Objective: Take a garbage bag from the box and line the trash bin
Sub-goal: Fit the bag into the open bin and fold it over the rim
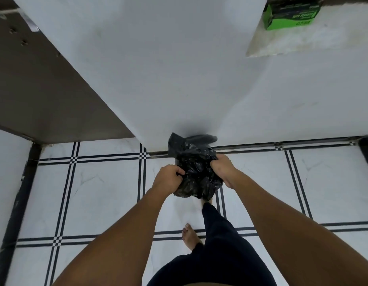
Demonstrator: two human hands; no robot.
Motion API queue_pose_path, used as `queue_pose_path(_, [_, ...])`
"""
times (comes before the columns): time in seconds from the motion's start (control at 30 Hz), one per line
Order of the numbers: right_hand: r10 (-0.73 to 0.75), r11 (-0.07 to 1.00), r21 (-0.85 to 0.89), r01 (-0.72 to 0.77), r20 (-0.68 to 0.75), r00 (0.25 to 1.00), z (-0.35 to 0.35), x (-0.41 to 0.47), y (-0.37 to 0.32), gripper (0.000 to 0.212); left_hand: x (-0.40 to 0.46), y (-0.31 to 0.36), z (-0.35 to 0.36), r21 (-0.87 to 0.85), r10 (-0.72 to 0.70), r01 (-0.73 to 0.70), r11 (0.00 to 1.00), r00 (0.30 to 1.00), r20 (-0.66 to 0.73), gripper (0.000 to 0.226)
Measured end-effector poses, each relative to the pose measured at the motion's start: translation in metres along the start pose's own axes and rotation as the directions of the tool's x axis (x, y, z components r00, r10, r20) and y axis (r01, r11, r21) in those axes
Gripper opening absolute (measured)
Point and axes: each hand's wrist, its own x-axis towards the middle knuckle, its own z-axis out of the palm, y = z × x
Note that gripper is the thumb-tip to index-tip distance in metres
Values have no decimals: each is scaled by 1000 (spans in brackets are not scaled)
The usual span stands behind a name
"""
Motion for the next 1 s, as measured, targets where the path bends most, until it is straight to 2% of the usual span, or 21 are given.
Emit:
queue_pose_path(0.23, [59,998,-16,-59,11,998,8,10,25,41,-6,-21,19,61,-38,34,998,997,62,32])
queue_pose_path(0.33, [80,996,-50,-80,-7,997,8,21,34,48,-1,-27,30,88,-36,22,996,987,154,32])
queue_pose_path(0.43, [63,992,-100,-75,-115,991,7,32,47,35,4,-35,49,117,-60,33,993,969,241,34])
queue_pose_path(0.53, [35,993,-99,-66,-289,957,5,38,59,23,10,-42,72,133,-73,41,990,966,249,39])
queue_pose_path(0.7, [21,993,-91,-78,-505,863,4,52,80,17,31,-43,111,94,-83,63,994,969,234,24])
queue_pose_path(0.87, [-44,996,-91,-13,-601,798,6,67,93,13,51,-35,138,26,-119,116,993,973,199,17])
queue_pose_path(1.0, [-91,994,-99,40,-600,795,5,83,101,14,72,-20,152,-45,-116,125,991,980,163,17])
